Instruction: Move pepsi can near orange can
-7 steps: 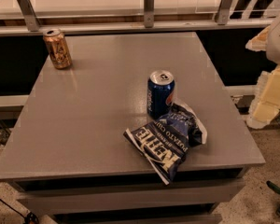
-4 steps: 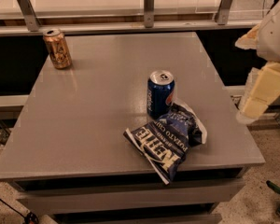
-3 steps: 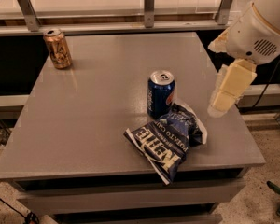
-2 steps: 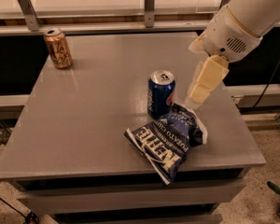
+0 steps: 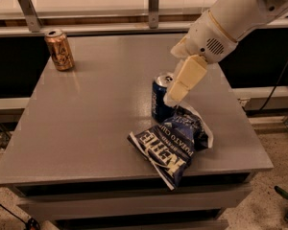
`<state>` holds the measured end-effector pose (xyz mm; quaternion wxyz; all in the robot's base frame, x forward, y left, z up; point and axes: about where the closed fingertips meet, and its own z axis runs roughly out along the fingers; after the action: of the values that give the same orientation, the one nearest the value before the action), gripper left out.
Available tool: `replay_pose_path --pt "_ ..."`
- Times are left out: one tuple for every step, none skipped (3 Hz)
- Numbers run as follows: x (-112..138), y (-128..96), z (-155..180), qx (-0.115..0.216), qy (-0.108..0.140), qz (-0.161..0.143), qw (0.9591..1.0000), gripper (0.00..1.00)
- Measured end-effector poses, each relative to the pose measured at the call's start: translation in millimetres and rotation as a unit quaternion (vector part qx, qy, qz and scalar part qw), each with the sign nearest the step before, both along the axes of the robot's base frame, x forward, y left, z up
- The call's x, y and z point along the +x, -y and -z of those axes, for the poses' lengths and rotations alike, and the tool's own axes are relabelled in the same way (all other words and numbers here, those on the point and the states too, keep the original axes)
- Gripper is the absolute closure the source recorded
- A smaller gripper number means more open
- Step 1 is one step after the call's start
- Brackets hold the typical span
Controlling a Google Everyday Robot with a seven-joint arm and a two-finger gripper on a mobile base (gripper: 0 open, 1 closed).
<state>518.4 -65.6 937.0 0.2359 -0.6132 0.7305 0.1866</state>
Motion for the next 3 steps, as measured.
replay_pose_path --pt "-10.6 -10.4 4.9 0.012 0.002 -0.013 0.9998 0.18" --pt "-18.9 -17.9 17.5 -0.006 0.029 -0.028 0.9992 0.41" --pt "-17.7 -24.0 42.6 -0.038 0.054 -0.034 0.9972 0.64"
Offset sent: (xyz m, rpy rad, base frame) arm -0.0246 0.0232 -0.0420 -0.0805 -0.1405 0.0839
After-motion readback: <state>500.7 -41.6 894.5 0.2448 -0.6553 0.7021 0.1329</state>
